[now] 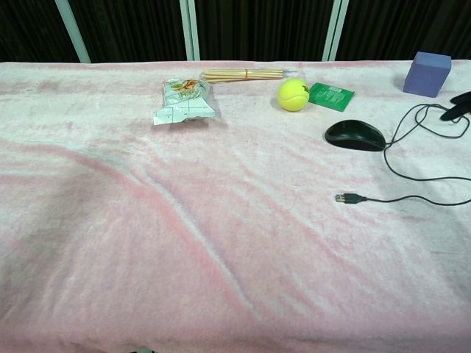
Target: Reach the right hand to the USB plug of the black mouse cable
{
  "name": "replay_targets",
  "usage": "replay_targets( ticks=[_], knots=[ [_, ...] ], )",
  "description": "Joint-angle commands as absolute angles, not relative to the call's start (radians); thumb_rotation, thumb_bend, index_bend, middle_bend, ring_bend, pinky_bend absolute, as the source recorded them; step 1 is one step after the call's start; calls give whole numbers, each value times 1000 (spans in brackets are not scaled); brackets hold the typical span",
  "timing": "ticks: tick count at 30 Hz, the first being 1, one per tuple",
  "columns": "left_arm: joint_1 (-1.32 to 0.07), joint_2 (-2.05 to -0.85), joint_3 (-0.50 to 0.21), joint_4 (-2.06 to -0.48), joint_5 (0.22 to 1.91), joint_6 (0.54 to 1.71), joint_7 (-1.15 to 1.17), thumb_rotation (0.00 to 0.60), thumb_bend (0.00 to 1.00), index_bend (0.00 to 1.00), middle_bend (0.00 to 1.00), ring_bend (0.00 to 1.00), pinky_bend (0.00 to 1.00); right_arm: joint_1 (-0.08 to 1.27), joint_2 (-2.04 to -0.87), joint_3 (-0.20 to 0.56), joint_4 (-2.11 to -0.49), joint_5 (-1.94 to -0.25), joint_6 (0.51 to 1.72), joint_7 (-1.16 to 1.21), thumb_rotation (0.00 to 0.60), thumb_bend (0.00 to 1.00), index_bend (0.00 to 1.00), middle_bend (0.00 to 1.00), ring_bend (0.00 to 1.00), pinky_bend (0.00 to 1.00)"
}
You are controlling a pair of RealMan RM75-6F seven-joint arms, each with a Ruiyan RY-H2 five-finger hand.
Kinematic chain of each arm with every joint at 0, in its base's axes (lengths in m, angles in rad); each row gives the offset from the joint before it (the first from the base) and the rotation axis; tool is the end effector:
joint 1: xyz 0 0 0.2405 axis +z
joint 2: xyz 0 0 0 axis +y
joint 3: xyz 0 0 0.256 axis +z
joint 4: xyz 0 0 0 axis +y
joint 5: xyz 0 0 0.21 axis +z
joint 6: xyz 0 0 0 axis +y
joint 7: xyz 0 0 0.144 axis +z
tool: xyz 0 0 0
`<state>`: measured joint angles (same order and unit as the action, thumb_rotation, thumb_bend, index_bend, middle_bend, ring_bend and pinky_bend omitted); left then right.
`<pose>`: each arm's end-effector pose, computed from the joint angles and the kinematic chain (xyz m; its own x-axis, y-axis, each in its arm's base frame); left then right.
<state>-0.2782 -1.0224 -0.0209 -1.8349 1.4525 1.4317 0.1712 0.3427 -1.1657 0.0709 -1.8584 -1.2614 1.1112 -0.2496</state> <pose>-0.2459 0.2224 0.1605 0.4431 0.0141 0.8964 0.8861 -0.1586 -0.4355 -0.2374 -0.2355 0.0826 0.3474 -0.3245 0.8798 -0.9376 -0.1370 0.3197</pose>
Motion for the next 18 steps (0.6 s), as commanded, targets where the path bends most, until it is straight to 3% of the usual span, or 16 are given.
replay_targets(
  ticks=[1, 8, 18],
  knots=[
    [-255, -1062, -10, -1737, 1463, 1438, 132, 600, 309, 135, 53, 0, 0, 392, -1255, 93, -1829, -1178, 1071, -328, 600, 154, 234, 0, 78, 150],
    [-242, -1096, -5, -1659, 1457, 1419, 113, 600, 309, 131, 53, 0, 0, 449, -1339, 120, -1761, -1082, 1019, -356, 600, 190, 361, 0, 78, 150],
    [-237, -1109, -17, -1642, 1473, 1423, 115, 600, 309, 130, 53, 0, 0, 495, -1457, 142, -1655, -988, 1013, -391, 600, 240, 440, 0, 78, 150]
  ],
)
